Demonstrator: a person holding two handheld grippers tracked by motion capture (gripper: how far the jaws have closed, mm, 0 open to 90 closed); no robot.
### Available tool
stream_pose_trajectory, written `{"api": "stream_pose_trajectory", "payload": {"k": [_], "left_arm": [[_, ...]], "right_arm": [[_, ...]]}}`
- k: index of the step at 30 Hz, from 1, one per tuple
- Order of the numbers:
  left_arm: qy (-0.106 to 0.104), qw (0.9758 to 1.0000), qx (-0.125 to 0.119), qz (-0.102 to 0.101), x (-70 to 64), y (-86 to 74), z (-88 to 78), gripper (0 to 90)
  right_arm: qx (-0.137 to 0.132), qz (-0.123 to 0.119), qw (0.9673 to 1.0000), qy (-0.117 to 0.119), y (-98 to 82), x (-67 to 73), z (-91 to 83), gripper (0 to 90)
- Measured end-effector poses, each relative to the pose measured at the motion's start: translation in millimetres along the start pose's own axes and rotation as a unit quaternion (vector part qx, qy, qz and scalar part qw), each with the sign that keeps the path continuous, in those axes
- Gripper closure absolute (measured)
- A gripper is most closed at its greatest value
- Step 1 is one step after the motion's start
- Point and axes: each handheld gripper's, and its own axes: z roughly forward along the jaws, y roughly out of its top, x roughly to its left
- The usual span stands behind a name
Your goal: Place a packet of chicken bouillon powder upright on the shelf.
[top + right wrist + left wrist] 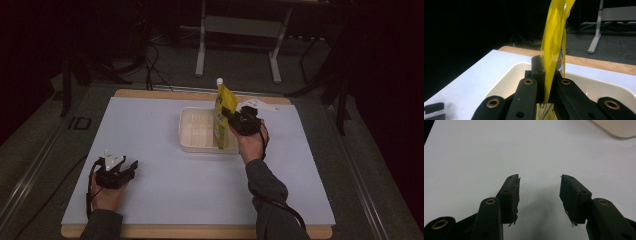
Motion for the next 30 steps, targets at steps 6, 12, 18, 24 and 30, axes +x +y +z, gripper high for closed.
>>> {"api": "stream_pose_trajectory", "payload": {"k": [6,12,18,24,30], "left_arm": [[0.000,1.0000,-0.001,0.000,0.4,0.1,-0.2,49.4],[-0.001,1.0000,-0.002,0.000,0.4,0.0,-0.3,49.4],[-0.002,1.0000,-0.003,0.000,0.6,0.1,-0.3,49.4],[-0.001,1.0000,-0.004,0.000,0.2,0.0,-0.3,49.4],[-0.001,1.0000,-0.004,0.001,0.2,0.0,-0.3,49.3]], "right_arm": [[-0.006,-0.011,0.9998,-0.013,-0.7,2.1,6.0,90.0],[-0.007,-0.025,0.9995,-0.017,-2.0,7.8,13.1,90.0],[-0.004,-0.026,0.9995,-0.017,-4.5,9.5,17.8,90.0],[-0.004,-0.024,0.9996,-0.015,-12.4,8.8,19.1,90.0],[0.002,-0.019,0.9997,-0.015,-20.2,9.6,19.6,90.0]]}}
